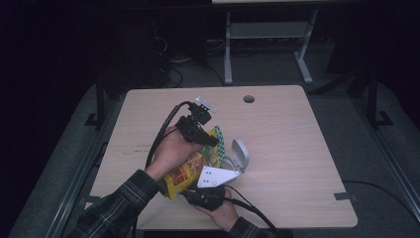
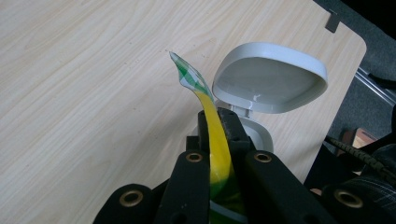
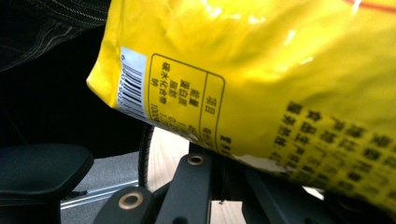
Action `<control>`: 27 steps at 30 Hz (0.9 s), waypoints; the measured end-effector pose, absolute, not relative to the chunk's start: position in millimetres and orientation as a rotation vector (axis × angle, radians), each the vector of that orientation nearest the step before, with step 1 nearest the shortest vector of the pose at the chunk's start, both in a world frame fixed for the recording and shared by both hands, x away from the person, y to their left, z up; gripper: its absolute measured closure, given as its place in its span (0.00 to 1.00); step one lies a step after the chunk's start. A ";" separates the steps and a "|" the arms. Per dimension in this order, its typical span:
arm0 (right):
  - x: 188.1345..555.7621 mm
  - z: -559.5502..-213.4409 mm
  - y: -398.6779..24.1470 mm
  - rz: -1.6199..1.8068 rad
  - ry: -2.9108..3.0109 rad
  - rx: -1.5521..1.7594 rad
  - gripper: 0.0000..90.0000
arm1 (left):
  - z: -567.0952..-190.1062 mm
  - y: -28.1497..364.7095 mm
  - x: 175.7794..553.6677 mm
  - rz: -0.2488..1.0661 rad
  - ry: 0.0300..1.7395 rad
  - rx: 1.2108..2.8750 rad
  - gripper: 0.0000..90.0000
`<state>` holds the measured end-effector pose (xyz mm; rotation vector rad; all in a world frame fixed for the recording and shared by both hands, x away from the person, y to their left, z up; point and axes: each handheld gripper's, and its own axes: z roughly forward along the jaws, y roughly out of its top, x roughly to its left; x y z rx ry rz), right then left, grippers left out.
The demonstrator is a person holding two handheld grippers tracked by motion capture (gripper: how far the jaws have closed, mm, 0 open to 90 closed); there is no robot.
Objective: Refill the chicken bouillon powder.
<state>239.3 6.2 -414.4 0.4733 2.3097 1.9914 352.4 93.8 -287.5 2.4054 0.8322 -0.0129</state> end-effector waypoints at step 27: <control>239.3 -413.5 6.3 1.999 2.306 0.476 1.00 | -286.7 92.6 353.0 -0.012 0.837 2.416 1.00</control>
